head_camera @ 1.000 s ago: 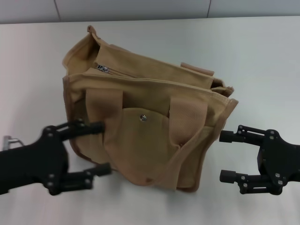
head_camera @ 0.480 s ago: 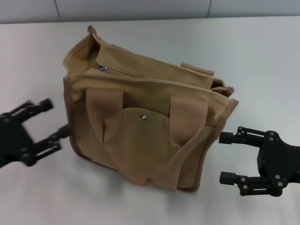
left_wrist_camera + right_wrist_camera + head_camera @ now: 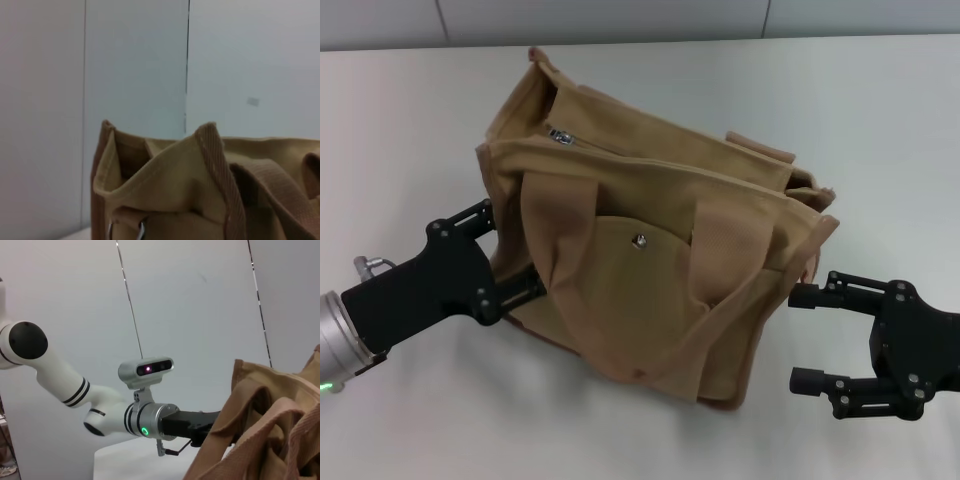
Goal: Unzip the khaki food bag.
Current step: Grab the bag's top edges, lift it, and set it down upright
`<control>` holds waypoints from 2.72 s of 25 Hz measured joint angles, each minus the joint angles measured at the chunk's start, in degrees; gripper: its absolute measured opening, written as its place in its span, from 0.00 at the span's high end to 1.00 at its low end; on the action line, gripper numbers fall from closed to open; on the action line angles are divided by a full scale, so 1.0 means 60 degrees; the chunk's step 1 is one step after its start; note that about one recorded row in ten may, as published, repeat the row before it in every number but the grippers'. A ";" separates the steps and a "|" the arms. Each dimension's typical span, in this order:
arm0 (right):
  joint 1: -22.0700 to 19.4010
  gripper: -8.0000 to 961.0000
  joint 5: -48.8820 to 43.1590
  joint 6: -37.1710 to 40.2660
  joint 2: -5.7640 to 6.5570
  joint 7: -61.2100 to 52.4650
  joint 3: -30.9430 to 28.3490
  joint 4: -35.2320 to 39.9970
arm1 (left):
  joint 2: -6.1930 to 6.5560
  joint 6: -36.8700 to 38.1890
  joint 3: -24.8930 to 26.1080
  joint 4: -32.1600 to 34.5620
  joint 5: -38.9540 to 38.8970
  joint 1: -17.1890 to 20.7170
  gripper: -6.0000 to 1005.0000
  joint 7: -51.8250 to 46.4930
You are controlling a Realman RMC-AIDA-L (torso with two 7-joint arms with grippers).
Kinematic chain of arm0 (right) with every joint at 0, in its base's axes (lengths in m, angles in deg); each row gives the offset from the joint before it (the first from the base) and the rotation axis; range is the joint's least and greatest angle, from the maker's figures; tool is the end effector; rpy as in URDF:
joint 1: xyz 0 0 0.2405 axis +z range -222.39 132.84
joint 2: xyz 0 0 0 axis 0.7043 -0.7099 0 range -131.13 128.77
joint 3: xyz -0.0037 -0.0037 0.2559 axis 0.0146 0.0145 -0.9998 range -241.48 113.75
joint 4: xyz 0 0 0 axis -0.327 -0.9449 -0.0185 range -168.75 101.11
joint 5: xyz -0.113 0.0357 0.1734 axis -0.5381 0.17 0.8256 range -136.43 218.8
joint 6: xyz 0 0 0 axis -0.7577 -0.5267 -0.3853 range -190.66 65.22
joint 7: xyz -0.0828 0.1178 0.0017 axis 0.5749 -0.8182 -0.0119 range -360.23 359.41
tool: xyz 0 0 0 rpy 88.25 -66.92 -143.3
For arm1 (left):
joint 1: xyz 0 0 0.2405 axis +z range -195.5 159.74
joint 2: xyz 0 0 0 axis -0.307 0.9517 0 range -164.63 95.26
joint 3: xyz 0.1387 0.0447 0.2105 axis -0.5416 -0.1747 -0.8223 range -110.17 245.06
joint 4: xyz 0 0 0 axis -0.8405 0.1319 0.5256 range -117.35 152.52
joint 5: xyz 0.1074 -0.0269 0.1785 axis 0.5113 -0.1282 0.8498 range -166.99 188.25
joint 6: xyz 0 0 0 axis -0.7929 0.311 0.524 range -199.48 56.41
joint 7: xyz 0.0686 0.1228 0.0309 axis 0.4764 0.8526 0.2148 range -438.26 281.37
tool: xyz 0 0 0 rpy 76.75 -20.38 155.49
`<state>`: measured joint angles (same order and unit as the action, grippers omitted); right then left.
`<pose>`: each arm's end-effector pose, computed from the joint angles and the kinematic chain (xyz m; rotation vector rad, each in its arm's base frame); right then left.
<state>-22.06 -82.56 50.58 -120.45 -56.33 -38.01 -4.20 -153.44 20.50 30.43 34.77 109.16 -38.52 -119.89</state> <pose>0.2852 0.2322 -0.0001 -2.8243 0.3516 1.0714 -0.3031 0.2615 -0.0268 -2.4365 -0.3408 -0.9475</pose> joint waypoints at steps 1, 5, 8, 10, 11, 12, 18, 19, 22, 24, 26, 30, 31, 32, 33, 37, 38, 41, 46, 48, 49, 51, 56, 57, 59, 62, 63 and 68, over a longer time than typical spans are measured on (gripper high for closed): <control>-0.0005 0.14 0.0000 0.0002 0.0000 0.0000 -0.0011 0.0001 | 0.0004 0.0005 0.0015 -0.0127 -0.0106 -0.0010 0.30 0.0174; -0.0012 0.14 0.0000 -0.0026 -0.0001 -0.0001 -0.0043 0.0000 | -0.0009 0.0084 -0.0021 -0.0424 -0.0517 0.0026 0.34 0.0975; -0.0012 0.14 0.0000 -0.0033 -0.0006 0.0000 -0.0048 0.0000 | -0.0012 0.0057 -0.0002 -0.0570 -0.0527 -0.0028 0.37 0.1100; -0.0011 0.14 0.0000 -0.0033 -0.0006 0.0000 -0.0048 0.0000 | -0.0014 0.0044 0.0030 -0.0607 -0.0573 -0.0055 0.39 0.1158; -0.0010 0.14 0.0000 -0.0033 -0.0006 -0.0011 -0.0048 0.0001 | -0.0014 0.0044 0.0030 -0.0607 -0.0573 -0.0055 0.43 0.1158; -0.0009 0.14 0.0000 -0.0033 -0.0006 -0.0027 -0.0048 0.0000 | -0.0021 0.0042 0.0038 -0.0611 -0.0616 -0.0058 0.47 0.1220; -0.0006 0.14 0.0091 -0.0030 0.0005 -0.0086 -0.0071 0.0000 | -0.0038 0.0153 0.0050 -0.0653 -0.1227 -0.0065 0.68 0.1561; -0.0006 0.14 0.0091 -0.0030 0.0005 -0.0086 -0.0071 0.0000 | -0.0038 0.0153 0.0050 -0.0653 -0.1227 -0.0065 0.72 0.1561; -0.0030 0.14 0.0398 0.0029 0.0017 -0.0107 -0.0077 0.0000 | -0.0040 0.0295 0.0028 -0.0653 -0.1442 -0.0100 0.82 0.1841; -0.0075 0.14 0.0554 0.0053 0.0024 -0.0108 -0.0082 0.0002 | -0.0042 0.0347 0.0033 -0.0626 -0.1561 -0.0152 0.87 0.1883; -0.0128 0.14 0.0738 0.0054 0.0033 -0.0110 -0.0090 0.0016 | -0.0034 0.0367 0.0028 -0.0564 -0.1754 -0.0233 0.89 0.1964; -0.0237 0.14 0.1264 0.0032 0.0072 -0.0113 -0.0096 0.0029 | 0.0010 0.0464 0.0000 -0.0420 -0.1907 -0.0475 0.91 0.2043; -0.0272 0.14 0.1449 0.0029 0.0077 -0.0113 -0.0099 0.0037 | 0.0010 0.0527 0.0014 -0.0284 -0.1914 -0.0514 0.91 0.2043; -0.0312 0.14 0.1676 0.0017 0.0081 -0.0114 -0.0103 0.0050 | 0.0005 0.0602 0.0027 -0.0137 -0.1952 -0.0538 0.91 0.2044; -0.0388 0.14 0.2267 -0.0033 0.0088 -0.0114 -0.0126 0.0066 | -0.0007 0.0781 0.0020 0.0220 -0.2145 -0.0599 0.91 0.2044; -0.0446 0.14 0.3353 -0.0211 0.0084 -0.0224 -0.0464 0.0041 | 0.0008 0.1051 -0.0016 0.0745 -0.2438 -0.0783 0.91 0.2045; -0.0401 0.14 0.4304 -0.0433 0.0029 -0.0410 -0.0937 -0.0078 | 0.0021 0.1178 -0.0039 0.1074 -0.2499 -0.0960 0.91 0.2053; -0.0296 0.14 0.5396 -0.0580 -0.0023 -0.0466 -0.1318 -0.0509 | 0.0008 0.1410 -0.0077 0.1264 -0.2514 -0.1133 0.91 0.2179; 0.0372 0.14 0.7380 -0.0988 -0.0008 0.0853 -0.1418 -0.2338 | -0.0016 0.1797 -0.0559 0.1276 -0.2526 -0.1435 0.91 0.2831; 0.0979 0.14 0.7347 -0.1419 -0.0025 0.1714 -0.1048 -0.3098 | -0.0040 0.1774 -0.0766 0.1170 -0.2526 -0.1480 0.91 0.3092; 0.0979 0.14 0.7347 -0.1419 -0.0025 0.1714 -0.1048 -0.3098 | -0.0046 0.1764 -0.0872 0.1071 -0.2526 -0.1496 0.91 0.3233; 0.1343 0.14 0.7282 -0.1539 -0.0044 0.2213 -0.0508 -0.3496 | -0.0054 0.1774 -0.0952 0.0925 -0.2526 -0.1510 0.91 0.3362; 0.2127 0.14 0.7274 -0.1610 -0.0081 0.4041 0.0257 -0.4586 | -0.0056 0.1868 -0.1095 0.0788 -0.2526 -0.1467 0.91 0.3563; 0.2254 0.14 0.7274 -0.1649 -0.0083 0.4297 0.0273 -0.4740 | -0.0055 0.1894 -0.1134 0.0753 -0.2526 -0.1459 0.91 0.3625; 0.2520 0.14 0.7274 -0.1775 -0.0085 0.4721 0.0286 -0.4981 | -0.0056 0.1921 -0.1186 0.0735 -0.2526 -0.1453 0.91 0.3700; 0.2787 0.14 0.7231 -0.1983 -0.0086 0.4822 0.0289 -0.5038 | -0.0056 0.1992 -0.1347 0.0732 -0.2527 -0.1437 0.91 0.3967; 0.2996 0.14 0.7163 -0.2220 -0.0086 0.4793 0.0308 -0.5040 | -0.0056 0.2004 -0.1420 0.0732 -0.2527 -0.1437 0.91 0.4098; 0.3323 0.14 0.6606 -0.2605 -0.0074 0.4608 0.0341 -0.5007 | -0.0056 0.2004 -0.1508 0.0733 -0.2523 -0.1470 0.91 0.4183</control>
<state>-2.13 -42.92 34.96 -120.89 -28.68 -35.96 -34.24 -153.78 32.53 21.38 39.16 94.03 -47.34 -94.79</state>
